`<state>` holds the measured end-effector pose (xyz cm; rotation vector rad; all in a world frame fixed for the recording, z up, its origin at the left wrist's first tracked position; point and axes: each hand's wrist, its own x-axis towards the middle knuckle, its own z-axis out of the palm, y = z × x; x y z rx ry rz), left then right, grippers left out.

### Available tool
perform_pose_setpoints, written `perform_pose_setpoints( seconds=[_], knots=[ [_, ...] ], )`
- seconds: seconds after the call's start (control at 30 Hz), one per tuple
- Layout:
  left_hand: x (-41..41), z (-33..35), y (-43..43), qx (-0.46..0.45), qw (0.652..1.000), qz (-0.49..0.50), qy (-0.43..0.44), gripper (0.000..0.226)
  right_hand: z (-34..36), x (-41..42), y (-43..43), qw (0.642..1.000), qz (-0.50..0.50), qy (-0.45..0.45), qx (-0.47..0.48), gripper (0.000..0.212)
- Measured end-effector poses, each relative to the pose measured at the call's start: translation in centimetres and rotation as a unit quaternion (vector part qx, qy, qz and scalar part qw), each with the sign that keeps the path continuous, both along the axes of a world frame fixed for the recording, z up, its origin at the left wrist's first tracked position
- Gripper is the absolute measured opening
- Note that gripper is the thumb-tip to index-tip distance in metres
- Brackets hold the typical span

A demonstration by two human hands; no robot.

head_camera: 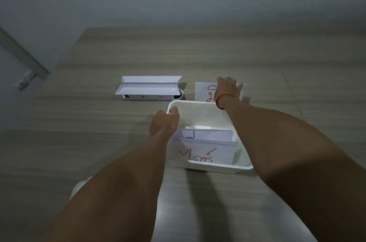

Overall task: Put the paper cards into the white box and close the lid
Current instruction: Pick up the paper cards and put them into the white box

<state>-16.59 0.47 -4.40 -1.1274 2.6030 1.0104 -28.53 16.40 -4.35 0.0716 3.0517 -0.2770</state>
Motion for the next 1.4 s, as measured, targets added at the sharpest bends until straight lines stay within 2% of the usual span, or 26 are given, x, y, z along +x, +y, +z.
perform_pose_setpoints(
  seconds=[0.17,0.43,0.6,0.73,0.93,1.13,1.3,1.4],
  knots=[
    [-0.2,0.2,0.0,0.014,1.000,0.010,-0.012,0.063,1.1,0.2,-0.6,0.999,0.023,-0.033,-0.021,0.030],
    [1.4,0.9,-0.2,0.047,0.999,0.005,0.002,0.064,6.6,2.9,0.8,0.988,0.104,0.090,-0.073,0.036],
    [2.6,2.2,-0.3,0.036,0.999,-0.022,-0.004,0.049,12.0,5.1,1.6,0.976,0.096,0.154,-0.121,0.037],
    [3.4,2.8,-0.3,0.038,0.998,-0.044,-0.003,0.042,14.5,7.0,1.6,0.972,0.096,0.106,-0.185,0.036],
    [4.4,2.2,-0.4,0.045,0.996,-0.079,0.003,0.043,13.0,9.6,1.4,0.966,0.113,0.021,-0.232,0.030],
    [4.6,1.7,-0.5,0.061,0.994,-0.088,0.018,0.041,8.6,11.4,0.4,0.969,0.141,-0.093,-0.182,0.022],
    [4.8,1.7,-0.6,0.066,0.994,-0.088,0.019,0.043,5.7,13.2,0.7,0.955,0.173,-0.219,-0.100,0.028],
    [5.0,2.1,-0.6,0.077,0.993,-0.087,0.018,0.043,5.2,13.5,0.6,0.951,0.174,-0.246,-0.074,0.029]
  ],
)
